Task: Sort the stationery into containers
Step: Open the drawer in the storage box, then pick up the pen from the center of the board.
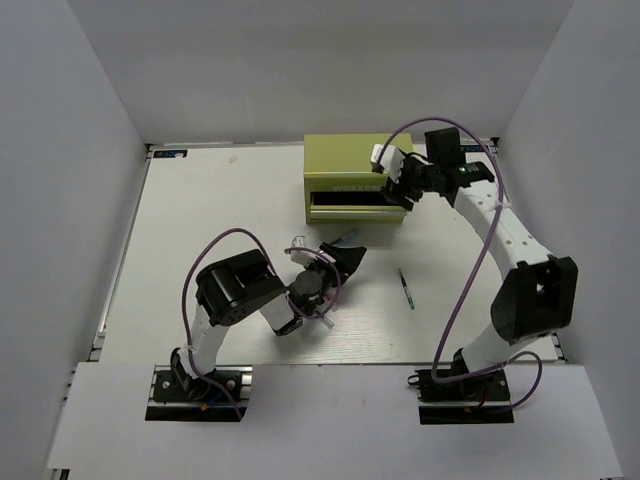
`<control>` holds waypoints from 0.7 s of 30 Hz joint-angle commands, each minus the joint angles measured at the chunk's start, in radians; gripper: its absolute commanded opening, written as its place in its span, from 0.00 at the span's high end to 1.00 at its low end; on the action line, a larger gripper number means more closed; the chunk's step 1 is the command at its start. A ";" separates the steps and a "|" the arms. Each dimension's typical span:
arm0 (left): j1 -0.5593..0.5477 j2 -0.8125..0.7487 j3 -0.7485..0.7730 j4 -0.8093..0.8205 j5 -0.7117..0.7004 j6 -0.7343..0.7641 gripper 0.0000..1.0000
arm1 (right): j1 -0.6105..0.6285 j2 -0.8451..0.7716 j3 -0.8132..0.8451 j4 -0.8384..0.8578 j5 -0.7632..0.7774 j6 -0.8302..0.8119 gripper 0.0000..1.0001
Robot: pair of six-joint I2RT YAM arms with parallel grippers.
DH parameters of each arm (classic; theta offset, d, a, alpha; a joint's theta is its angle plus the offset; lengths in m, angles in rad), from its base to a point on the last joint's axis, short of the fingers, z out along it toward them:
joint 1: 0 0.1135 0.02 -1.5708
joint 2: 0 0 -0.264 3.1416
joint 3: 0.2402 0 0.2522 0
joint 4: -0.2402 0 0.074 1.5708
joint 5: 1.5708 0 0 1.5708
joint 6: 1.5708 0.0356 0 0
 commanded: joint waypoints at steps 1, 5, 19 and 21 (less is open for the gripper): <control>0.002 -0.120 -0.054 0.445 0.150 0.058 0.00 | -0.021 -0.117 -0.087 -0.052 -0.043 0.016 0.31; 0.011 -0.259 -0.129 0.341 0.242 0.136 0.00 | -0.042 -0.270 -0.202 -0.047 -0.132 -0.001 0.36; 0.060 -0.859 0.277 -1.456 0.084 0.543 0.00 | -0.041 -0.467 -0.577 -0.142 -0.381 -0.465 0.31; 0.060 -0.934 0.277 -1.604 0.007 0.523 0.00 | -0.025 -0.455 -0.595 -0.121 -0.378 -0.516 0.30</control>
